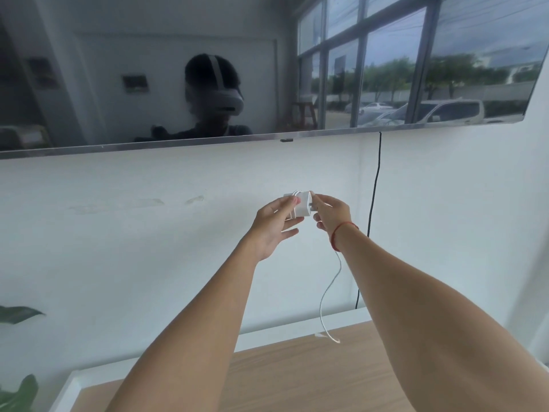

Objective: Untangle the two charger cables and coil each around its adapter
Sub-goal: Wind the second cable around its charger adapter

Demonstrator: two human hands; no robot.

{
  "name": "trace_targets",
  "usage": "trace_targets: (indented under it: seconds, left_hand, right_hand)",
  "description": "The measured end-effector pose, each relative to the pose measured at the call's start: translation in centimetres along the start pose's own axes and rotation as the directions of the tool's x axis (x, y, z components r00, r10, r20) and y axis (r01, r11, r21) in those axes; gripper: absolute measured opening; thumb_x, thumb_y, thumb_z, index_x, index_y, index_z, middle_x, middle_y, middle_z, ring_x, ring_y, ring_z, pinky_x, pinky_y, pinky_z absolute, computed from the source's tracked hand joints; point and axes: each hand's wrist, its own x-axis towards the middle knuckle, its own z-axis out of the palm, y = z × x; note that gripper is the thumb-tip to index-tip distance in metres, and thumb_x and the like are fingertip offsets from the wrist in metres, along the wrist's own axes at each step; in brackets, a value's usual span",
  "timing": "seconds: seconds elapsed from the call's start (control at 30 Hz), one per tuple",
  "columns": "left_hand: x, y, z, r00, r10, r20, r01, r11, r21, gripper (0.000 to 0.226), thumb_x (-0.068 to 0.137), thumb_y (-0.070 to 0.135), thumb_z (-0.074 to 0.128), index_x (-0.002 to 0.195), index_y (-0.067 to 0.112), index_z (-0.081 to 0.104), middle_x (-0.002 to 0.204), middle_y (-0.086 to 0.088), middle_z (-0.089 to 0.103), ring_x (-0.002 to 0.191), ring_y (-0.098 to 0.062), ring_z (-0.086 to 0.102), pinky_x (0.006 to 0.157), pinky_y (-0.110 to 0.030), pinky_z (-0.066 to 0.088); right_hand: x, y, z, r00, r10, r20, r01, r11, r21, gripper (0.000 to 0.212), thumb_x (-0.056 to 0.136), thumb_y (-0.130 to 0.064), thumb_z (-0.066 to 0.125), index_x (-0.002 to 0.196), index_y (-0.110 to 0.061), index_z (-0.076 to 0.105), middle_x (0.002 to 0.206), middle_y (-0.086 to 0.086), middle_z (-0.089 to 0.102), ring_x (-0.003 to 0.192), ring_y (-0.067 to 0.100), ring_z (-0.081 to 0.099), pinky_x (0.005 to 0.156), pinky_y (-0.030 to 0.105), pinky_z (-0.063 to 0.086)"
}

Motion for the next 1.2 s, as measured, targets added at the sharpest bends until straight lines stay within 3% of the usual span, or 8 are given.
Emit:
trace_targets:
  seconds: [0.13,0.23,0.33,0.47,0.7,0.83,1.07,1.2]
  left_hand:
    - [0.2,-0.3,0.1,0.997,0.034,-0.073,-0.033,0.999,0.005,0.025,0.090,0.040,0.064,0.112,0.029,0.068,0.120,-0.002,0.068,0.112,-0.014,0.064,0.100,-0.036,0.041]
    - [0.8,-0.3,0.1,0.975,0.100,-0.199,-0.087,0.993,0.075,0.023,0.088,0.041,0.066,0.105,0.028,0.072,0.117,0.001,0.068,0.109,-0.013,0.064,0.085,-0.028,0.044]
    - [1.0,-0.7,-0.5,0.963,0.139,-0.230,-0.110,0.985,0.136,0.016,0.088,0.036,0.067,0.099,0.025,0.074,0.108,-0.008,0.068,0.088,-0.020,0.067,0.073,-0.030,0.052]
    - [0.9,-1.4,-1.7,0.960,0.113,-0.256,-0.101,0.993,0.063,0.022,0.091,0.027,0.065,0.108,0.015,0.070,0.099,-0.013,0.072,0.078,-0.026,0.070,0.083,-0.035,0.058]
    - [1.2,-1.2,-1.8,0.951,0.126,-0.283,-0.134,0.991,-0.010,0.015,0.093,0.022,0.063,0.105,0.013,0.068,0.106,-0.019,0.070,0.092,-0.032,0.071,0.070,-0.025,0.060]
    - [1.5,-0.7,-1.3,0.954,0.152,-0.256,-0.141,0.988,0.062,0.007,0.094,0.022,0.062,0.098,0.018,0.066,0.104,-0.015,0.067,0.086,-0.030,0.070,0.067,-0.022,0.059]
    - [2.1,0.0,-0.7,0.954,0.170,-0.247,-0.141,0.981,0.130,0.004,0.095,0.023,0.060,0.095,0.020,0.063,0.091,0.005,0.057,0.083,-0.026,0.064,0.081,-0.032,0.057]
    - [1.8,-0.6,-1.2,0.967,0.055,-0.248,-0.042,0.997,0.057,0.008,0.092,0.034,0.063,0.095,0.029,0.068,0.087,0.002,0.062,0.082,-0.023,0.064,0.088,-0.039,0.055]
  right_hand:
    - [-0.6,1.2,1.7,0.998,0.036,0.042,-0.026,0.976,-0.214,0.029,0.094,-0.022,0.047,0.072,-0.015,0.064,0.076,0.005,0.063,0.053,0.016,0.046,0.053,0.023,0.037]
    - [-1.5,2.1,2.9,0.986,0.096,0.138,-0.045,0.943,-0.329,0.038,0.095,-0.032,0.043,0.069,-0.013,0.064,0.067,0.000,0.060,0.051,0.016,0.046,0.049,0.024,0.035]
    - [-2.0,2.2,3.8,0.970,0.118,0.213,-0.027,0.922,-0.387,0.041,0.095,-0.032,0.042,0.063,-0.014,0.060,0.061,-0.001,0.053,0.050,0.016,0.043,0.048,0.024,0.033]
    - [-2.3,1.8,3.9,0.974,0.062,0.219,0.053,0.874,-0.482,0.033,0.093,-0.024,0.044,0.070,-0.012,0.064,0.052,-0.004,0.041,0.045,0.015,0.035,0.046,0.025,0.027]
    - [-2.4,2.4,4.5,0.974,0.012,0.224,0.087,0.899,-0.429,0.040,0.097,-0.024,0.038,0.099,0.004,0.067,0.055,-0.002,0.031,0.047,0.016,0.027,0.047,0.026,0.024]
    - [-2.6,2.9,5.1,0.989,-0.042,0.142,0.099,0.900,-0.424,0.042,0.099,-0.024,0.036,0.101,0.009,0.062,0.067,0.004,0.047,0.054,0.018,0.036,0.048,0.027,0.028]
    - [-2.7,2.9,5.2,0.994,-0.082,0.075,0.107,0.894,-0.435,0.031,0.098,-0.024,0.035,0.079,-0.007,0.054,0.068,-0.001,0.047,0.055,0.015,0.038,0.051,0.027,0.030]
    - [-2.7,2.4,4.8,0.974,-0.098,0.205,0.183,0.873,-0.453,0.034,0.099,-0.022,0.038,0.094,-0.004,0.066,0.080,0.006,0.062,0.053,0.011,0.041,0.050,0.024,0.032]
